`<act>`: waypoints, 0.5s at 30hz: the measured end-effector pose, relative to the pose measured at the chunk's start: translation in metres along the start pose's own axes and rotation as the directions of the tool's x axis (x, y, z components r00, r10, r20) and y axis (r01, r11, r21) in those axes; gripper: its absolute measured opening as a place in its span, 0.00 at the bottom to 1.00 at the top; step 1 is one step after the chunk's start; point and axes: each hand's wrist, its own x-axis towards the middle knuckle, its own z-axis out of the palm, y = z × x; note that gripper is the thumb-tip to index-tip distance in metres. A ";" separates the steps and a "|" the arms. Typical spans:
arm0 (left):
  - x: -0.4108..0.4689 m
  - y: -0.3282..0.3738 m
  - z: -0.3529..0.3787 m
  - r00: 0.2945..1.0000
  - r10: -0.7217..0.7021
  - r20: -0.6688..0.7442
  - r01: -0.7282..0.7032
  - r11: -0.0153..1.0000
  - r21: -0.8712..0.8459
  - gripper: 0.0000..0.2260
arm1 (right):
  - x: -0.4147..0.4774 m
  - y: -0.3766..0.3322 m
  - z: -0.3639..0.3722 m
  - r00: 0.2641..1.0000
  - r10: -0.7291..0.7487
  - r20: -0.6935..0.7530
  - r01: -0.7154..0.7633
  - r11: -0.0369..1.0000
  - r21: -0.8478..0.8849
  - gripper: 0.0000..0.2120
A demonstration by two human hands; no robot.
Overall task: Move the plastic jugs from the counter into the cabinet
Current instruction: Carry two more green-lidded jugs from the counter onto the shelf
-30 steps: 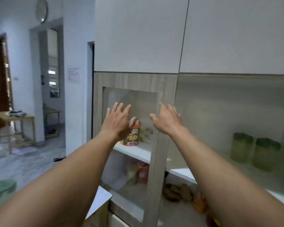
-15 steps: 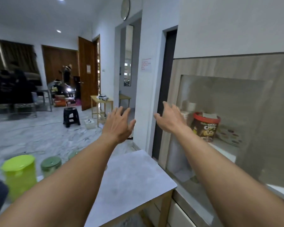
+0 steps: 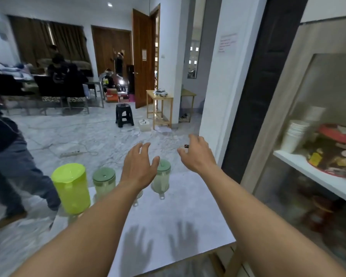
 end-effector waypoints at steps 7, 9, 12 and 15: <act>0.012 -0.079 0.069 0.985 -0.162 0.055 0.162 0.987 0.008 0.26 | 0.059 0.017 0.118 0.990 -0.026 0.136 0.016 0.997 0.074 0.30; 0.021 -0.098 0.093 0.971 -0.234 0.058 0.234 0.972 -0.001 0.26 | 0.077 0.024 0.151 0.984 -0.017 0.177 -0.002 0.994 0.107 0.30; 0.028 -0.120 0.127 0.928 -0.364 0.083 0.370 0.927 -0.068 0.28 | 0.097 0.039 0.197 0.976 -0.006 0.217 -0.021 0.992 0.125 0.29; 0.033 -0.141 0.162 0.853 -0.510 0.113 0.521 0.843 -0.133 0.28 | 0.109 0.058 0.241 0.966 0.001 0.259 -0.026 0.995 0.093 0.28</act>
